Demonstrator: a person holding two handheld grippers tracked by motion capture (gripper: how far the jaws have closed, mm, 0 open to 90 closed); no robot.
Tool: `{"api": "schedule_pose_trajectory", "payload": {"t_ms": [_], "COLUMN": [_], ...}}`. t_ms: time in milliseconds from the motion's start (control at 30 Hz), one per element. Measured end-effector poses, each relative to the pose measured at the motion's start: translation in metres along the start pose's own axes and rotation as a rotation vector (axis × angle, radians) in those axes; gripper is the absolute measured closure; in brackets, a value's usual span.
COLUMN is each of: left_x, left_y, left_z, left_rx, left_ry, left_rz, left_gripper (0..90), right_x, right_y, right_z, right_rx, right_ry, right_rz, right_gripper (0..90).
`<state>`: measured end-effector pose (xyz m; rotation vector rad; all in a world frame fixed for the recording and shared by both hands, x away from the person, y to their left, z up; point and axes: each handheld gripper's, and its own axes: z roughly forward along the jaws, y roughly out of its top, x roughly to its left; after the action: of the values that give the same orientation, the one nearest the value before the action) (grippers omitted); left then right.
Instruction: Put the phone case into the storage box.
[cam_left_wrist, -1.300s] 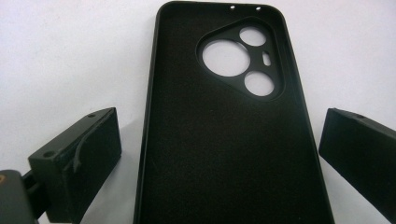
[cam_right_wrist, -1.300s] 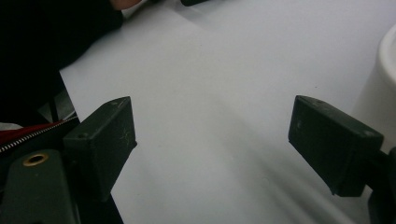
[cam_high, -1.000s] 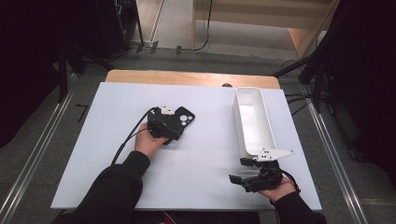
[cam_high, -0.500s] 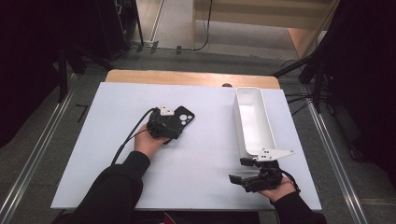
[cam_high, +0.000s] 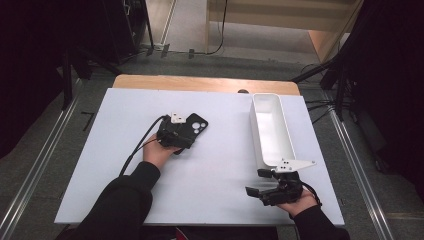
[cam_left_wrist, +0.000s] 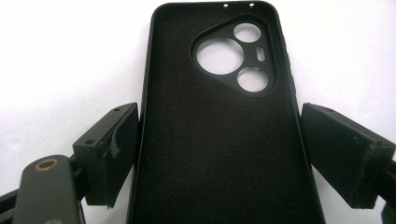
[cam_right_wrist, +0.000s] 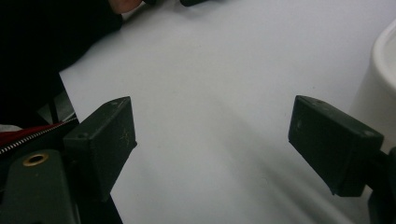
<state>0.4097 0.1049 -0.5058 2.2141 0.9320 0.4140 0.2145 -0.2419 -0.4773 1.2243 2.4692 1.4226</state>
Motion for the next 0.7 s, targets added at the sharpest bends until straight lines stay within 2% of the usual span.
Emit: {"api": "schedule_pose_trajectory", "payload": {"t_ms": [200,400,700], "left_x": [0.001,-0.004,-0.005], "left_y": [0.007,0.013,0.018], "left_z": [-0.009,-0.018,-0.028], "left_rx": [-0.031,-0.041,-0.048], "left_ry": [-0.031,-0.062,-0.097], "left_rz": [-0.033,-0.023,-0.043], "left_gripper": [14.0,14.0,13.9], "right_x": [0.0,0.0,0.0], "right_y": [0.0,0.0,0.001], "right_z": [0.0,0.0,0.0], "right_rx": [0.0,-0.002,-0.003], "right_ry": [0.0,-0.001,-0.002], "right_rz": [0.001,0.003,0.0], "right_gripper": [13.4,13.3,13.3]}}
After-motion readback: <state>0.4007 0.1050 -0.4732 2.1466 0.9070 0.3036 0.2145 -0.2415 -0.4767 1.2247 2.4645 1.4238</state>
